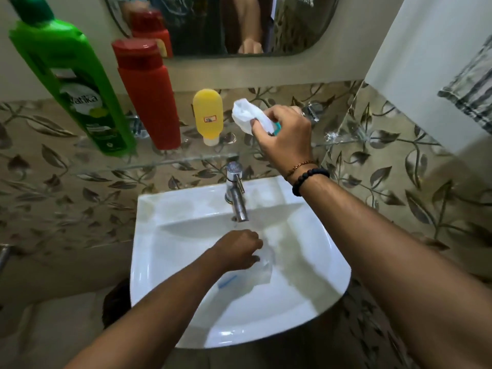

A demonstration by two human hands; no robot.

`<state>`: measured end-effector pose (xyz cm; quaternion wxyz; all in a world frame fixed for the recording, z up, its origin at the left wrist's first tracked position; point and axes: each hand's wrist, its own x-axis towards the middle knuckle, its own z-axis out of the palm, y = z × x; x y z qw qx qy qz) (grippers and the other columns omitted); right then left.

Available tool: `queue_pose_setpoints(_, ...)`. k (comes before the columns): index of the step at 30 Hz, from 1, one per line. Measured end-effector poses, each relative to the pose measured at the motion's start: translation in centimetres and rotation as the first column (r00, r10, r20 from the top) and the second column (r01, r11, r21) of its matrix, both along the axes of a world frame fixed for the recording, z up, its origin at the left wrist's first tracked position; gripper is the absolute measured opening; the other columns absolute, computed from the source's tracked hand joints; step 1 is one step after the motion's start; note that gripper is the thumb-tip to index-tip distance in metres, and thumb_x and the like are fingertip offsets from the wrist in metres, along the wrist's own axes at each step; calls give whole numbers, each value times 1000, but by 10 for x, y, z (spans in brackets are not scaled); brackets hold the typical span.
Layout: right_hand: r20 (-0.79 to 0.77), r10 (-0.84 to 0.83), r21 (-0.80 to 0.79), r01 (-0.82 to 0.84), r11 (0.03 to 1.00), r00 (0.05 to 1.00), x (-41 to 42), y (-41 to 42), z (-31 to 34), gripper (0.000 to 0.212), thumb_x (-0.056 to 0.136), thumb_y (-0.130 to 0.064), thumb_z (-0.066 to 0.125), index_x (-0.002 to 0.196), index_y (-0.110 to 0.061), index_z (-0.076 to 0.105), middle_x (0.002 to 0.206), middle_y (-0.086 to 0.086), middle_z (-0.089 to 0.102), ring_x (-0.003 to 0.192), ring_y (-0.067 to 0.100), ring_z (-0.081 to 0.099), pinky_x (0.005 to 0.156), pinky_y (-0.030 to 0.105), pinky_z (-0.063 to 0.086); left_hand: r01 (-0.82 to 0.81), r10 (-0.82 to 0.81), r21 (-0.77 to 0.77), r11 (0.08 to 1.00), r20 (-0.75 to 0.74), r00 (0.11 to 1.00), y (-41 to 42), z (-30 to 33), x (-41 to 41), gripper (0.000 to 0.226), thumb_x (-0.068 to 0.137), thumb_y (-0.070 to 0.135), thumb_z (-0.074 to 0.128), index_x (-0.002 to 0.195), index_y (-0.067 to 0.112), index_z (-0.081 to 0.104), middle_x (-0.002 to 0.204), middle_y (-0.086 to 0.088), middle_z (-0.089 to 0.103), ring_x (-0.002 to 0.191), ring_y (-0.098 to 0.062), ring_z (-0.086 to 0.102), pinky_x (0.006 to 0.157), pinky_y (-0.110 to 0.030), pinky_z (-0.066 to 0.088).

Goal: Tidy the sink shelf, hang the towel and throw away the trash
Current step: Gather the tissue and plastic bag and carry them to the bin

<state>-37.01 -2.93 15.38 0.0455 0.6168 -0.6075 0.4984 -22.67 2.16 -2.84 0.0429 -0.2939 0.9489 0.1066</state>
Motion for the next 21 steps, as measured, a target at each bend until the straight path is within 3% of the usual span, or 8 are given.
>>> queue_pose_setpoints(4, 35, 0, -33, 1, 999, 999, -1, 3, -9, 14, 79, -21, 72, 74, -9, 67, 70, -1, 65, 71, 18, 54, 56, 22, 36, -93, 57, 140, 986, 244, 968, 13, -52, -10, 84, 57, 58, 83, 120, 10, 53, 112, -6, 61, 106, -26, 53, 80, -39, 49)
queue_pose_setpoints(6, 45, 3, -39, -1, 999, 999, -3, 5, -16, 13, 79, -19, 73, 75, -8, 67, 71, 1, 67, 71, 20, 56, 57, 22, 39, -100, 77, 67, 993, 291, 954, 18, -65, -14, 64, 61, 48, 83, 109, 12, 60, 101, -6, 64, 102, -24, 57, 76, -36, 50)
queue_pose_setpoints(8, 30, 13, -53, -12, 999, 999, -5, 8, -21, 11, 79, -17, 73, 77, -8, 68, 72, 1, 67, 71, 21, 57, 57, 23, 41, -60, 80, -91, 994, 239, 968, 21, -63, -16, 27, 57, 32, 83, 75, 19, 69, 73, -1, 67, 80, -19, 64, 58, -25, 47)
queue_pose_setpoints(9, 19, 19, -59, -18, 998, 1000, -5, 10, -22, 11, 79, -17, 73, 79, -8, 68, 73, 0, 65, 71, 21, 57, 57, 23, 42, -58, 83, -122, 991, 209, 974, 22, -58, -16, 15, 60, 25, 78, 69, 17, 69, 69, -1, 67, 77, -20, 63, 56, -25, 43)
queue_pose_setpoints(11, 12, 25, -64, -24, 998, 1000, -8, 10, -20, 8, 79, -16, 72, 82, -9, 69, 73, -7, 61, 70, 20, 58, 57, 24, 44, -96, 104, -79, 992, 100, 990, 20, -43, -11, 9, 72, 12, 61, 78, 9, 68, 79, -10, 68, 86, -30, 59, 62, -31, 38)
queue_pose_setpoints(14, 57, 83, 9, -83, 996, 995, -10, 12, -14, 14, 78, -7, 68, 89, -13, 74, 73, -9, 65, 64, 8, 55, 60, 15, 43, -145, 117, -58, 988, -345, 931, 21, 1, 15, 14, 62, -3, 59, 73, 3, 65, 67, -14, 62, 65, -35, 57, 52, -35, 45)
queue_pose_setpoints(16, 102, 152, 110, -163, 980, 983, -6, 16, -11, 21, 79, -2, 66, 90, -15, 78, 80, -3, 74, 61, -4, 54, 63, 6, 43, -262, 169, -69, 963, -604, 779, 19, 35, 37, 20, 65, -6, 56, 81, 0, 66, 72, -16, 62, 66, -35, 56, 57, -36, 48)
queue_pose_setpoints(21, 282, 360, 246, -430, 869, 889, 31, 31, 0, 14, 83, -8, 66, 88, -11, 79, 82, 0, 75, 77, 11, 67, 70, 27, 55, -609, 280, -35, 792, -866, 414, 1, 127, 78, 30, 69, -20, 59, 93, -3, 65, 90, -17, 61, 82, -28, 56, 73, -26, 43)
